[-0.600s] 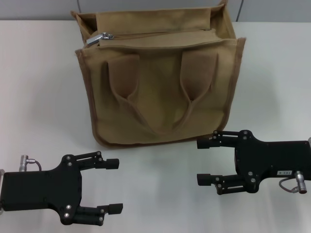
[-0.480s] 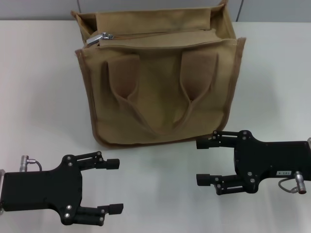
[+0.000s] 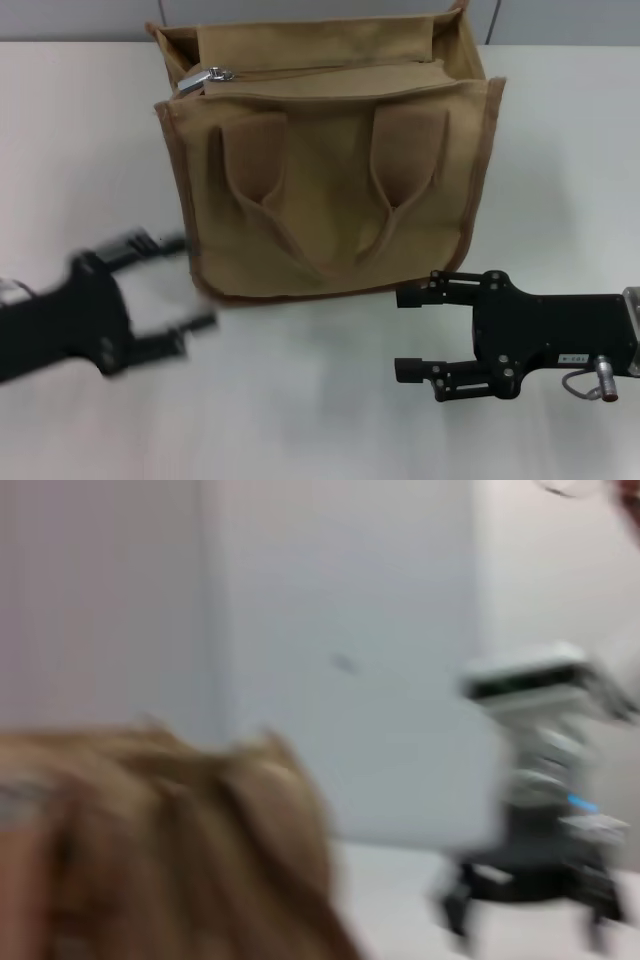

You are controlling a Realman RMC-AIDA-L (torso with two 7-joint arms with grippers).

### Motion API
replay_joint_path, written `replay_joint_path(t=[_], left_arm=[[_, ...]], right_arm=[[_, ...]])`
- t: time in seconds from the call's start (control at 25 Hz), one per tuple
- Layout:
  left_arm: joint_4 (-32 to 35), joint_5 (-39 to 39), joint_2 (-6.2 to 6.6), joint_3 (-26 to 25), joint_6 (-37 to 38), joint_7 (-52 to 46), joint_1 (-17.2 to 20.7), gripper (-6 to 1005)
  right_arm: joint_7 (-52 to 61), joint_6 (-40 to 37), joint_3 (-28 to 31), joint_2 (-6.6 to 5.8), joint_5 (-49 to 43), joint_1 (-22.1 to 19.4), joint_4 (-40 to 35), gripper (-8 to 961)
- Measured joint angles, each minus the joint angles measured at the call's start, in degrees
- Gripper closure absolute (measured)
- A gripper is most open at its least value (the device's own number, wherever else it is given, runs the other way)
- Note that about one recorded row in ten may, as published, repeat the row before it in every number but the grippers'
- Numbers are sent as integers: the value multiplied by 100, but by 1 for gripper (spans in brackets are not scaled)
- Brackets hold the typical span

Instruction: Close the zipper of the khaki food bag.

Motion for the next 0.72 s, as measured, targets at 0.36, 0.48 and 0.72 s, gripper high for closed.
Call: replay_joint_path(t=[0.36, 0.48, 0.72], left_arm=[[-666, -129, 2, -2278, -468, 437, 102, 168], [-847, -115, -5, -2294, -712, 461, -93, 169], [-1333, -86, -16, -2082, -1451, 676, -623, 169]], right_arm=[[-405, 186, 53, 2, 1, 65, 497, 170], [-564, 251, 61, 2, 6, 97, 667, 170], [-733, 355, 62, 2, 7, 157, 896, 170]])
